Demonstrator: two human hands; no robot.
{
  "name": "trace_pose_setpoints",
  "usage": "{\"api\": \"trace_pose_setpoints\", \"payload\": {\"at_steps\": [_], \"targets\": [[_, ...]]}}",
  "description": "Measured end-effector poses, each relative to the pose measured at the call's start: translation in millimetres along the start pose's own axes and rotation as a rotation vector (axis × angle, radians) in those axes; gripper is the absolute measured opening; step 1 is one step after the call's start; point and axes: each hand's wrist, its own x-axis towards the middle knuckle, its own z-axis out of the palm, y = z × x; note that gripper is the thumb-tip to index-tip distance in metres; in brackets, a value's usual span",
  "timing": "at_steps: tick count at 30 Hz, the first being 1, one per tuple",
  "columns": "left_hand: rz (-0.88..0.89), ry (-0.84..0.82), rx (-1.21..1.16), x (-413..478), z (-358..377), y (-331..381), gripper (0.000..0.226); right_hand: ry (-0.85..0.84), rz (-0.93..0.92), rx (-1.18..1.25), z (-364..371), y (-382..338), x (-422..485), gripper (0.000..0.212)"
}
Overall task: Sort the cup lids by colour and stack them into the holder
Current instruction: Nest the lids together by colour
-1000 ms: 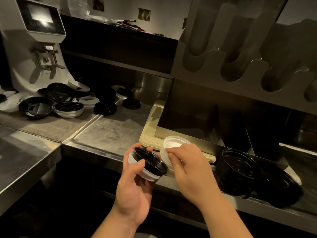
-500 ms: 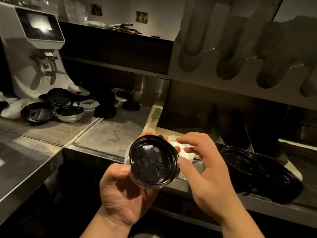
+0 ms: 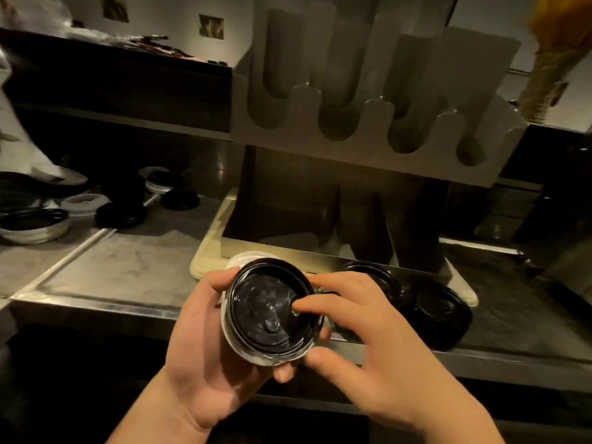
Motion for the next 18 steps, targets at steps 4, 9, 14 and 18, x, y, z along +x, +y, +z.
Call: {"api": "trace_pose_setpoints", "payload": {"at_steps": [4, 9, 14, 18], "targets": [[-0.014, 0.078, 0.138, 15, 20, -10, 0.044, 0.044, 0.05, 0.007, -9, 15, -14, 0.036], [0.17, 0.377, 0.384, 41, 50, -32, 0.044, 0.329, 0.169, 0.104, -41, 46, -26, 0.014], [0.214, 0.44, 0.609, 55, 51, -59, 0.026, 0.506, 0.444, 0.05, -75, 95, -28, 0.008], [0.26, 0.518, 1.055, 62, 36, -73, 0.046, 0.343, 0.425, -0.059, -67, 102, -21, 0.015]]}}
